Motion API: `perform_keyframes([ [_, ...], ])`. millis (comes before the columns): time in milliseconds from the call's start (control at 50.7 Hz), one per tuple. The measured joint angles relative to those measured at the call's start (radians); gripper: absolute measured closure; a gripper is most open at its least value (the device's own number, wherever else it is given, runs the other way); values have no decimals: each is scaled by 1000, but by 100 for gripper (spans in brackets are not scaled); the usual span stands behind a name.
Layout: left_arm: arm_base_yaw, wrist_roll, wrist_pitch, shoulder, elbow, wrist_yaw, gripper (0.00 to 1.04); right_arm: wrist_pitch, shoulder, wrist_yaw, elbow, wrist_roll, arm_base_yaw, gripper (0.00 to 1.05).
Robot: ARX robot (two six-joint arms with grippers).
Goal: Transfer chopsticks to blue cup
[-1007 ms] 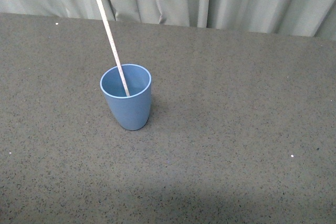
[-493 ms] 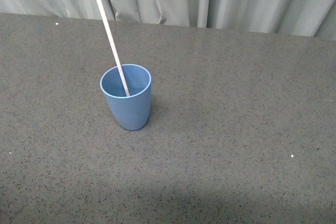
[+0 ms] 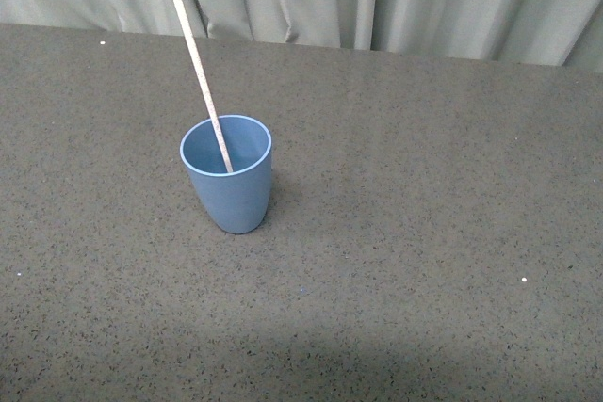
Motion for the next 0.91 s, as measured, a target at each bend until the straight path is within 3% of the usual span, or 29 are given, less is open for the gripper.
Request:
perform_keyframes([
  [79, 0, 0, 0, 0, 0, 0, 7, -1, 0, 0, 0, -1, 0, 98],
  [237, 0, 0, 0, 0, 0, 0, 7, -1, 0, 0, 0, -1, 0, 63],
  [355, 0, 0, 0, 0, 0, 0, 7, -1, 0, 0, 0, -1, 0, 43],
  [513, 0, 0, 0, 0, 0, 0, 7, -1, 0, 0, 0, -1, 0, 10],
  [908, 0, 0, 0, 0, 0, 0, 7, -1, 0, 0, 0, 0, 0, 9],
])
